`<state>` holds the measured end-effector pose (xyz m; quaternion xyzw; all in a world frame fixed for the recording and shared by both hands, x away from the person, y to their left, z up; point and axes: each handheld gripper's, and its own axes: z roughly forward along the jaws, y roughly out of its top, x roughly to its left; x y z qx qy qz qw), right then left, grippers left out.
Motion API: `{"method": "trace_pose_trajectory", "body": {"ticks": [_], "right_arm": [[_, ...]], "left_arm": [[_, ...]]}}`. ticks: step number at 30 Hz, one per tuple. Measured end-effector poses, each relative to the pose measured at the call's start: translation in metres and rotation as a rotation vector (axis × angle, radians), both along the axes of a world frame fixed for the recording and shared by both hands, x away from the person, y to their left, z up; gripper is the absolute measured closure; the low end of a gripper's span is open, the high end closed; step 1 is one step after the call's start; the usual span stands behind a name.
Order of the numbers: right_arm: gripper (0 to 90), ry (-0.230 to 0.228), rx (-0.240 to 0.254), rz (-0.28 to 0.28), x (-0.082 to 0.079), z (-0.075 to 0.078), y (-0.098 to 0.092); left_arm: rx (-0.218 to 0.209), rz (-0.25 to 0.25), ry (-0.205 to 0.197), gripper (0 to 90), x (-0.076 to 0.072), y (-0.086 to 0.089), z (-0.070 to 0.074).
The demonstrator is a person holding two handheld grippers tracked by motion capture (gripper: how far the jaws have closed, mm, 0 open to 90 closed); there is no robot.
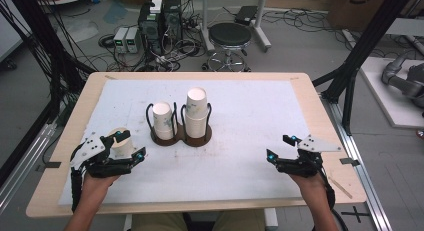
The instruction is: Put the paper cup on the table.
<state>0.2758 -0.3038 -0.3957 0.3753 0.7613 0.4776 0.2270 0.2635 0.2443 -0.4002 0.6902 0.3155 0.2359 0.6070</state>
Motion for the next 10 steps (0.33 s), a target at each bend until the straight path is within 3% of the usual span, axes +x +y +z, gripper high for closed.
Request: {"method": "trace_pose_trajectory", "body": {"ticks": [10], "right_arm": [[19.8,-0.004,0.004,-0.003,0.0,-0.0001,-0.0028]], "left_arm": [[-0.005,0.003,0.001,17.9,0.0018,-0.0005,-0.0012]]}}
